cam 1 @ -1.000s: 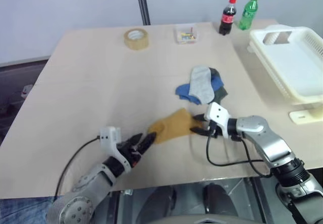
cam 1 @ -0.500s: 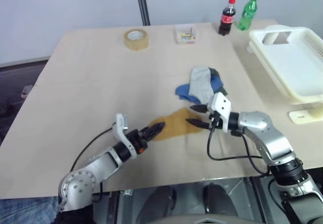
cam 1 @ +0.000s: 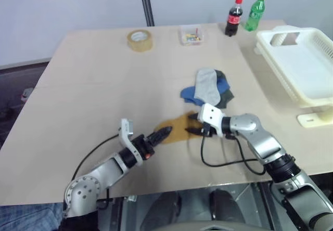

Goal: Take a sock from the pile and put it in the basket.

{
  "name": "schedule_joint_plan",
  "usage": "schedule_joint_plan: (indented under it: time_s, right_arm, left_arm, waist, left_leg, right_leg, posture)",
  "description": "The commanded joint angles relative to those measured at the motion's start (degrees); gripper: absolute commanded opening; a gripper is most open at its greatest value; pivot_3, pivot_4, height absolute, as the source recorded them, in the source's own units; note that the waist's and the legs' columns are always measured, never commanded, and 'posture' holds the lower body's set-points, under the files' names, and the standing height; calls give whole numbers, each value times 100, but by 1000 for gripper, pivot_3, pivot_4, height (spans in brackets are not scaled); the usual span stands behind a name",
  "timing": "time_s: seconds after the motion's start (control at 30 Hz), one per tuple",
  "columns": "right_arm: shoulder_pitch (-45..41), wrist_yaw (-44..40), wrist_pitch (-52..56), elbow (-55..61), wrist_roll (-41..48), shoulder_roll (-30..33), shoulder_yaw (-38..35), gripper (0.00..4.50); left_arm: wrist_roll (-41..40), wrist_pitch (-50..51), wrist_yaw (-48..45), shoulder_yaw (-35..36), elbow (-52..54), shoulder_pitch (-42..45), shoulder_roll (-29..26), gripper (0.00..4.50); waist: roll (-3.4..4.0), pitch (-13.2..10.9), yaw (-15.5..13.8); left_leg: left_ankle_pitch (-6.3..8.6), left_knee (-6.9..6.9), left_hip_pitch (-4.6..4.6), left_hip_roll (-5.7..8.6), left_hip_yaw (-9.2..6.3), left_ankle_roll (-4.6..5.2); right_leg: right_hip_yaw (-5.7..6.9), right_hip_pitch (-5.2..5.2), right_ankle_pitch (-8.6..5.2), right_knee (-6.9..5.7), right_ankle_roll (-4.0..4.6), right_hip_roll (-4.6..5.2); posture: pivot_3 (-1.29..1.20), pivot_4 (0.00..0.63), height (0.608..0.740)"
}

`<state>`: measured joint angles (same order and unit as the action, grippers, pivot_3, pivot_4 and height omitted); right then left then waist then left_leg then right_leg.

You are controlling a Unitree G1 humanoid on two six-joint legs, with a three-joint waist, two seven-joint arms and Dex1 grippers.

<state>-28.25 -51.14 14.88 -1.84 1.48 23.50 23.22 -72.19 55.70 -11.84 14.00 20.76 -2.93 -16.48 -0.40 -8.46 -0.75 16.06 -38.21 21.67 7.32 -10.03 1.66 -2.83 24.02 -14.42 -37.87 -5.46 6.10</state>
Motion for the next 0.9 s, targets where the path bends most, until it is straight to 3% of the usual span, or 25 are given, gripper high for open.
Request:
schedule_joint_plan:
  time_s: [0.03, 0.37, 0.73, 0.9]
  right_arm:
    - [-39, -63, 80, -91, -29, -84, 44, 2333]
    - [-158, -22, 483, 197, 213, -126, -335, 2333]
    - [131, -516, 1615, 1120, 1169, 1396, -1791, 2333]
    - [72, -366, 2544, 1265, 1956, 1324, -2339, 2333]
  left_arm:
    - [-206, -189, -130, -65, 167, 233, 131, 3716]
    - [-103, -127, -331, -568, -255, 720, 368, 3716]
    - [222, -241, -478, -792, -737, 1184, 512, 3716]
    - [409, -254, -661, -854, -989, 1324, 605, 3716]
  waist:
    - [-1, 0, 3]
    - [0, 0, 54]
    - [-4, -3, -1]
    - [-4, -4, 8]
  left_leg:
    - [0, -1, 0, 0, 0, 0]
    - [0, -1, 2, 0, 0, 0]
    - [2, -1, 15, 4, -4, 3]
    - [2, 3, 13, -1, -1, 3]
  right_leg:
    - [0, 0, 0, 0, 0, 0]
    - [-1, 3, 0, -1, 0, -1]
    - [4, 6, 0, 12, 0, 4]
    - [0, 8, 0, 12, 0, 1]
  posture:
    - [0, 150, 740]
    - [0, 150, 740]
    - [0, 150, 740]
    - [0, 150, 740]
